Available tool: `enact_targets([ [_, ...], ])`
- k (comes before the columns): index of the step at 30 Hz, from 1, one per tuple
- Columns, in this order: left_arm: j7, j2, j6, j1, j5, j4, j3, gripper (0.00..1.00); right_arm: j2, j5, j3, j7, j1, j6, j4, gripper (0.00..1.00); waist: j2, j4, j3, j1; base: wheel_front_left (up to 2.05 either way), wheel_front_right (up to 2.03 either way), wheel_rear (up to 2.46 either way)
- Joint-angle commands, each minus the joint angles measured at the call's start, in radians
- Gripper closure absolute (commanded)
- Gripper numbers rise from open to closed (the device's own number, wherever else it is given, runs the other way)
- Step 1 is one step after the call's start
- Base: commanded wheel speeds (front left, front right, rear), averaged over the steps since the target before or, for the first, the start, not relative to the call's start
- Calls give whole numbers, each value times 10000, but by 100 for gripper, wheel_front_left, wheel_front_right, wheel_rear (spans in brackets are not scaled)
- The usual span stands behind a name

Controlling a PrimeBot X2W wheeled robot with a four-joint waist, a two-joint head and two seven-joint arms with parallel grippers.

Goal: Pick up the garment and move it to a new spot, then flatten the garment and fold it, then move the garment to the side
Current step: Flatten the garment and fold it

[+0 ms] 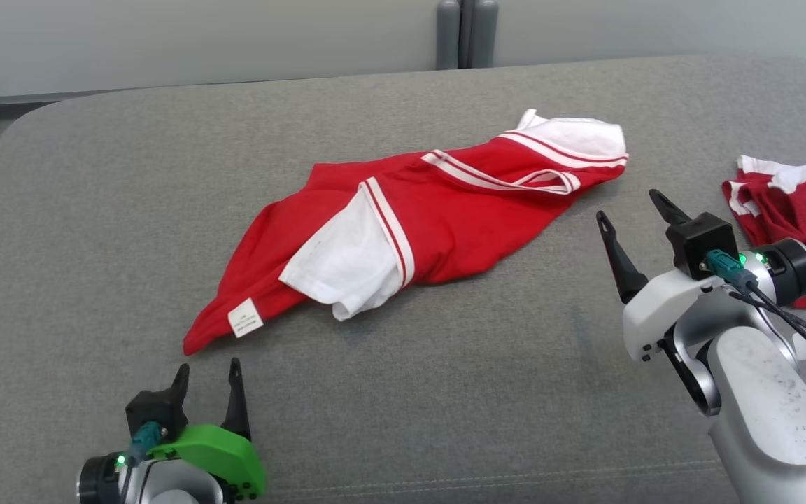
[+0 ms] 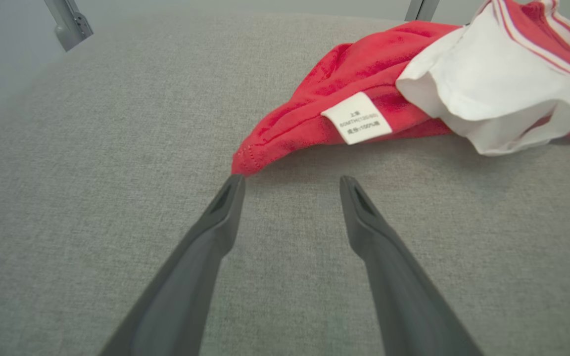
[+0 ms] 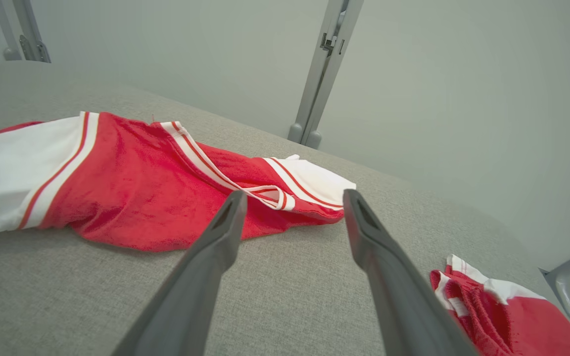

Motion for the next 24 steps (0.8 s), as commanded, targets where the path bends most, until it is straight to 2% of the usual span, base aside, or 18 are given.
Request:
enact_targets([
  [1,-2,-192,-118,376,229,-484,93,0,35,122,86,167,-219,-19,163,0,0,835,-270,0,0,0,0],
  [4,-2,-316,-149,598,427,-1054,226,0,97,175,255,322,-403,-17,363,0,0,1247,-278,0,0,0,0],
  [5,-3,-538,-204,809,594,-1653,202,0,-15,213,470,495,-651,-19,712,0,0,1743,-238,0,0,0,0],
  [12,-2,-1050,-320,1100,1169,-3095,-87,0,5,703,1075,992,-1927,-19,2414,0,0,3278,-21,0,0,0,0],
  [19,-2,-1350,-428,1129,1485,-3660,-531,0,426,1253,952,1091,-2873,-19,4200,0,0,4542,85,0,0,0,0],
  [24,-2,-1467,-505,1167,1507,-3740,-779,0,494,735,445,1249,-3484,-19,5565,0,0,5204,239,0,0,0,0],
])
